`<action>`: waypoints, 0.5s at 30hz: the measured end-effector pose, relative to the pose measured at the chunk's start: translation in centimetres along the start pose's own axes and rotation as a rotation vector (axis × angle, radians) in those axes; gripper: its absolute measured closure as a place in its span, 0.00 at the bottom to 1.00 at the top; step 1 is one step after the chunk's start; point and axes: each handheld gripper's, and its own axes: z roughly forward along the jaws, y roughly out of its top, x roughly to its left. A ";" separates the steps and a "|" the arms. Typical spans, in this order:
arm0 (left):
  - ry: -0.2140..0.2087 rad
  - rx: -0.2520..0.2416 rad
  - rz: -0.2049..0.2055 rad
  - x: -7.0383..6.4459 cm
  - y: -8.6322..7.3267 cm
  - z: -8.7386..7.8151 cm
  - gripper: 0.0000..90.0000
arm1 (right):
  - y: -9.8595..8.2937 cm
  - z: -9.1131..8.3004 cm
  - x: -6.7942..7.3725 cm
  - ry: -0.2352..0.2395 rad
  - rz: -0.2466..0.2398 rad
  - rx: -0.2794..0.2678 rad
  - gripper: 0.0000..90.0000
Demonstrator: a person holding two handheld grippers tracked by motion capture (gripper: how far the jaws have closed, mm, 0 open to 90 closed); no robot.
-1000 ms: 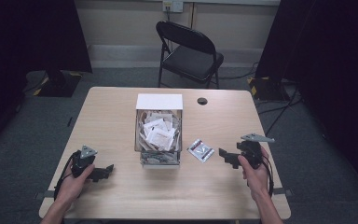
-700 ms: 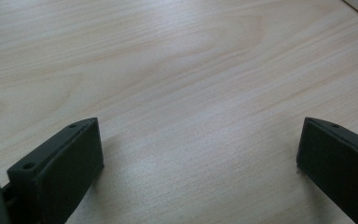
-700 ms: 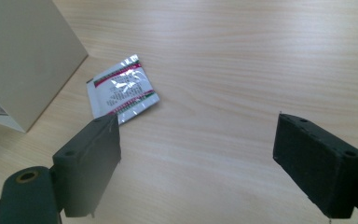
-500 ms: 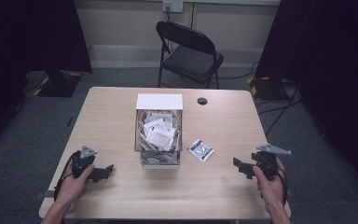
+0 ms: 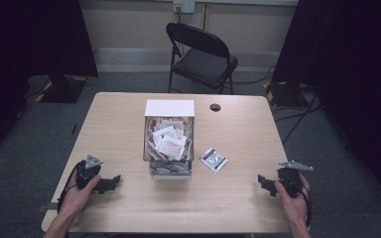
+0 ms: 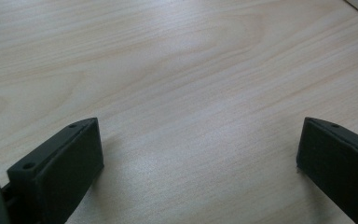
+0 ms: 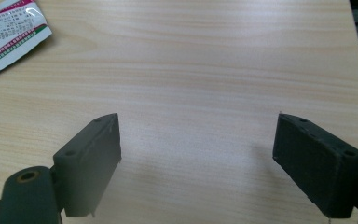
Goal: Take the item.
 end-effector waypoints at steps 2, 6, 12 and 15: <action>0.000 0.000 0.000 0.0 0.0 0.0 0.00 | -0.2 0.2 0.2 -0.011 0.008 0.012 0.16; 0.000 0.000 -0.001 0.0 0.0 0.0 0.00 | -0.4 0.9 0.7 -0.022 -0.020 0.042 0.16; 0.000 -0.001 0.000 0.0 0.0 0.0 0.00 | -0.9 1.4 1.6 -0.087 -0.040 0.000 0.13; 0.001 0.000 -0.001 0.0 0.0 0.0 0.00 | -1.3 1.6 1.9 -0.098 -0.031 -0.042 0.12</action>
